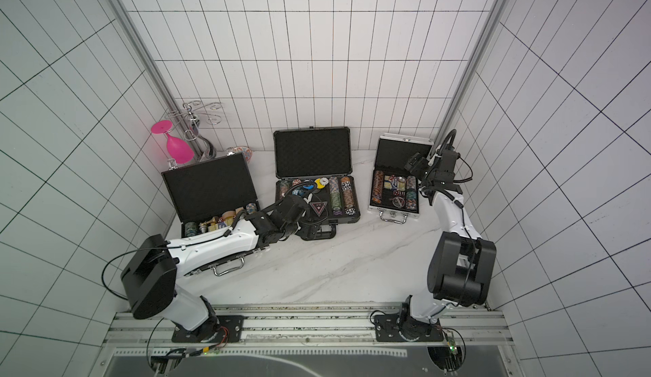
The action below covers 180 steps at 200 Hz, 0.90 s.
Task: Close the poker set cases
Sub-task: Move the poker set case to the center of the board.
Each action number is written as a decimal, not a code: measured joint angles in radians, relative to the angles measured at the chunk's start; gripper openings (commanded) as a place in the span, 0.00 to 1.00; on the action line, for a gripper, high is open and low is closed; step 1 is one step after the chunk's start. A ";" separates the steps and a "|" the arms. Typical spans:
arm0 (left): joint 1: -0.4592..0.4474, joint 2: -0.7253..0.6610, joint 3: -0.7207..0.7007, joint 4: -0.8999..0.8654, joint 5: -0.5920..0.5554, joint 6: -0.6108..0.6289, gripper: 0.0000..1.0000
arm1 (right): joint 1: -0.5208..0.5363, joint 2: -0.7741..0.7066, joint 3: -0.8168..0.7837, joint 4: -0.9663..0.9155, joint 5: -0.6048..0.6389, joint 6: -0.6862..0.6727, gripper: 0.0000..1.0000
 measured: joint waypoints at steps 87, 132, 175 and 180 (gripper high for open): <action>0.000 -0.035 -0.002 -0.045 -0.016 -0.002 0.97 | -0.043 0.156 0.118 0.273 -0.137 0.245 0.79; 0.000 -0.035 -0.016 -0.033 -0.053 -0.011 0.98 | -0.043 0.201 0.119 0.374 -0.148 0.372 0.75; 0.000 -0.036 -0.027 -0.028 -0.086 -0.011 0.98 | -0.043 0.256 0.150 0.429 -0.159 0.451 0.71; 0.000 -0.037 -0.027 -0.028 -0.089 -0.011 0.97 | -0.044 0.259 0.151 0.435 -0.160 0.456 0.70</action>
